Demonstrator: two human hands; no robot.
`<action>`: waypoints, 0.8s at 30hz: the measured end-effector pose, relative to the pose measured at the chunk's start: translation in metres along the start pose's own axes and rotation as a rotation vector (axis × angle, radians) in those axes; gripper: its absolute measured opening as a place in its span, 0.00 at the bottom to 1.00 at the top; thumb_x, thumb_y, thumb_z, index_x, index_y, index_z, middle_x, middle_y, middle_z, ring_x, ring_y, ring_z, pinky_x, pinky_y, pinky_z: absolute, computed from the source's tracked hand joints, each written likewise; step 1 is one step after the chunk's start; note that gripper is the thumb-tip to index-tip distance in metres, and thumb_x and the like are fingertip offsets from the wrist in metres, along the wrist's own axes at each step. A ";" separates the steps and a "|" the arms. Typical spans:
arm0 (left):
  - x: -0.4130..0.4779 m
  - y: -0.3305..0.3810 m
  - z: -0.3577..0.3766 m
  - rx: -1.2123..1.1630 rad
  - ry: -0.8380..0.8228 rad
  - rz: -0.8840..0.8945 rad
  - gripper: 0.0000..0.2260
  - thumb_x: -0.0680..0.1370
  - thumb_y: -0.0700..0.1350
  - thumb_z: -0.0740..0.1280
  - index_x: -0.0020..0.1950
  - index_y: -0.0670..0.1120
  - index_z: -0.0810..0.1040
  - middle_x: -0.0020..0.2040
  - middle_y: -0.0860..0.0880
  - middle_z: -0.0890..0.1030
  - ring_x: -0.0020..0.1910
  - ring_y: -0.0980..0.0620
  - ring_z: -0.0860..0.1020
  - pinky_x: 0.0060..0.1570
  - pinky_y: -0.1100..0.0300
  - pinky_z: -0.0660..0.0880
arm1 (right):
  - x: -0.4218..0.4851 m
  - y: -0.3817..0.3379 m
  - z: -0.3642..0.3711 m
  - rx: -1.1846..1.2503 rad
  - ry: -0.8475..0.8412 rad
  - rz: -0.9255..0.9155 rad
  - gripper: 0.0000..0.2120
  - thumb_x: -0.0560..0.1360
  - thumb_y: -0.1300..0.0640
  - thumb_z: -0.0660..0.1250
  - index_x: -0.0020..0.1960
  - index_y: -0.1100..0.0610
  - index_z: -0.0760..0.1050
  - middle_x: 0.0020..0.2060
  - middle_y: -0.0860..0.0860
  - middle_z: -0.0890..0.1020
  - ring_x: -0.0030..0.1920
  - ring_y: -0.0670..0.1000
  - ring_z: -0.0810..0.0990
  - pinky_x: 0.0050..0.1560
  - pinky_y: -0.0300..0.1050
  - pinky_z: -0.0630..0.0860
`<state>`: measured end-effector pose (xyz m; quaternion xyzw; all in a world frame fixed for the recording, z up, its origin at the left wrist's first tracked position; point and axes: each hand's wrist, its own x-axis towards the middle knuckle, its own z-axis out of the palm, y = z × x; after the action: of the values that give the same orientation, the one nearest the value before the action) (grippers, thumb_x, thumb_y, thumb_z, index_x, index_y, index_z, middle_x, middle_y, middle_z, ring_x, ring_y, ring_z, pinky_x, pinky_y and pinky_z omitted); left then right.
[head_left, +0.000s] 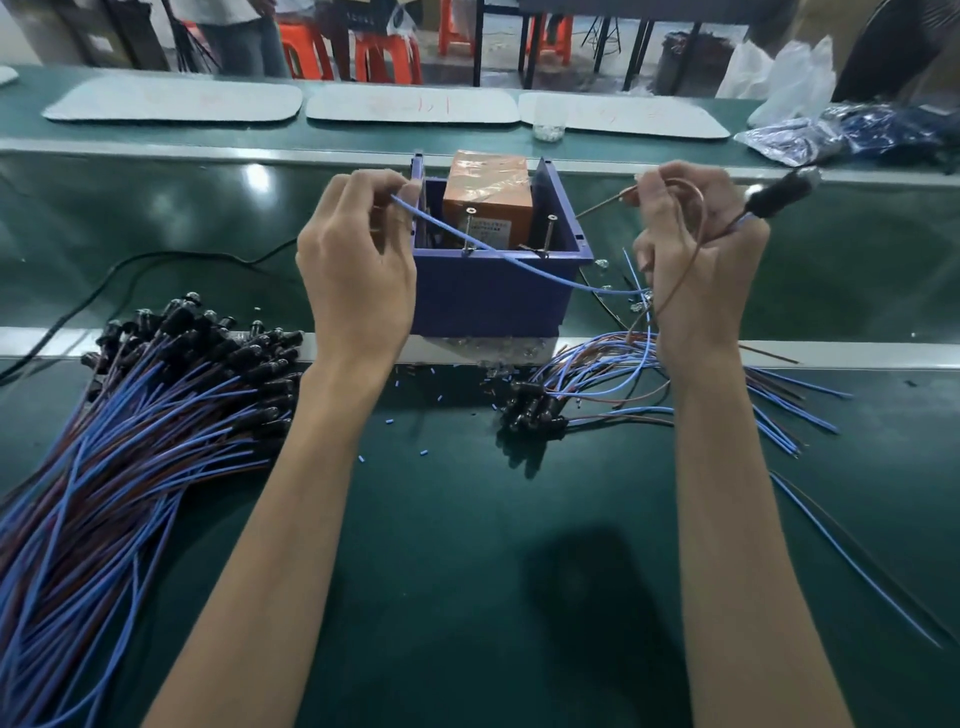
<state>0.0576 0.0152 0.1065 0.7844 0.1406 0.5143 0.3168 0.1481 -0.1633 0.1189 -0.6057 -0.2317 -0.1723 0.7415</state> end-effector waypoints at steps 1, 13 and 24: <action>0.000 -0.001 0.000 -0.009 0.015 0.002 0.13 0.81 0.46 0.63 0.50 0.36 0.79 0.44 0.48 0.77 0.38 0.51 0.77 0.42 0.66 0.72 | 0.000 0.000 0.000 -0.011 0.003 0.011 0.06 0.76 0.60 0.68 0.41 0.53 0.76 0.31 0.45 0.80 0.24 0.42 0.69 0.25 0.37 0.66; -0.007 -0.007 0.012 -0.016 0.021 0.024 0.15 0.82 0.40 0.52 0.48 0.36 0.76 0.40 0.50 0.79 0.38 0.48 0.81 0.45 0.56 0.76 | 0.001 0.004 0.005 -0.169 0.032 0.056 0.05 0.76 0.59 0.66 0.41 0.52 0.76 0.36 0.53 0.84 0.23 0.46 0.72 0.27 0.39 0.68; -0.005 -0.012 0.014 -0.075 -0.056 -0.018 0.12 0.82 0.40 0.54 0.56 0.36 0.76 0.45 0.52 0.81 0.42 0.56 0.82 0.49 0.54 0.79 | 0.002 0.004 0.003 -0.158 0.040 0.096 0.05 0.75 0.60 0.64 0.41 0.55 0.76 0.37 0.54 0.84 0.21 0.45 0.70 0.27 0.39 0.68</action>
<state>0.0688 0.0163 0.0915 0.7848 0.1192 0.4943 0.3543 0.1516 -0.1592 0.1170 -0.6693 -0.1731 -0.1662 0.7032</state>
